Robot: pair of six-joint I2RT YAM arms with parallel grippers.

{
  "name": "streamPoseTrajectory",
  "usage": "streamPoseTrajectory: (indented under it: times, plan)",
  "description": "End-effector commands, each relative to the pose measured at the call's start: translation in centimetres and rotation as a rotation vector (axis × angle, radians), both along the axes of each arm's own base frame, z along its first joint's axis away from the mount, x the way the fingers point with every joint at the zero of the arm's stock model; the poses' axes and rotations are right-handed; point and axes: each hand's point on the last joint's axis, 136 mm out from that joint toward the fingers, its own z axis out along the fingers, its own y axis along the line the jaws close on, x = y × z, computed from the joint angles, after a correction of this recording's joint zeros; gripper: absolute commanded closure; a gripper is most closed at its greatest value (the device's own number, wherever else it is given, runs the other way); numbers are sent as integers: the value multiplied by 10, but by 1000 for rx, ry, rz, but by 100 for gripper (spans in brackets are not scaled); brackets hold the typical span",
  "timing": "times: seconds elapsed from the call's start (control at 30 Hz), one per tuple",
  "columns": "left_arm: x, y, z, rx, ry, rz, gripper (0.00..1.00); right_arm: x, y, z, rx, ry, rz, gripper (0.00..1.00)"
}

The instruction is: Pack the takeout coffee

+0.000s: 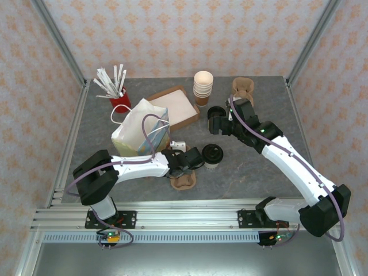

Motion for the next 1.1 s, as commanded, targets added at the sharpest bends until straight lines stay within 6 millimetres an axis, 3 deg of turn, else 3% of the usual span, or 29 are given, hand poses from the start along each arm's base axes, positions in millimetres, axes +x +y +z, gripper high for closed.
streamPoseTrajectory:
  times: [0.0, 0.4, 0.63, 1.07]
  plan:
    - [4, 5, -4, 23, -21, 30, 55, 2, -1, 0, 14, -4, -13, 0]
    - [5, 0, -6, 6, -15, 33, 57, 1, 0, -2, 18, 0, -12, 0]
    - [6, -1, 10, 15, -42, 3, 62, 1, 0, -2, 15, 0, -12, 0]
    - [1, -4, 28, 143, -5, -308, 64, 2, 1, -3, 14, 4, -11, 0]
